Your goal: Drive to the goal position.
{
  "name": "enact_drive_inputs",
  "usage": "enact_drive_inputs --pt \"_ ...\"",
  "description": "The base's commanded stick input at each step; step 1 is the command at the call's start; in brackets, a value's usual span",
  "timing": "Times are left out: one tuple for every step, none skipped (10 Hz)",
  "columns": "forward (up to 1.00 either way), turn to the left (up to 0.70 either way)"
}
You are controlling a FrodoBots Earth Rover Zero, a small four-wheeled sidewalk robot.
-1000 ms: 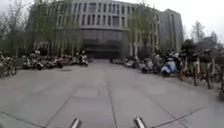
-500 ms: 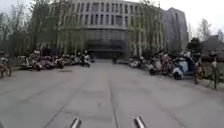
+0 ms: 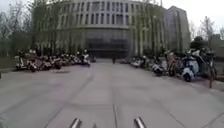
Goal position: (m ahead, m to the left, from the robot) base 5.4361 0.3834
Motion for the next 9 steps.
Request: enact_drive_inputs --pt "1.0 0.06" --pt "1.0 0.06" --pt "1.0 0.06" --pt "1.0 0.06" --pt "1.0 0.06" --pt "1.0 0.06" --pt "1.0 0.06" --pt "1.0 0.06" --pt "1.0 0.06"
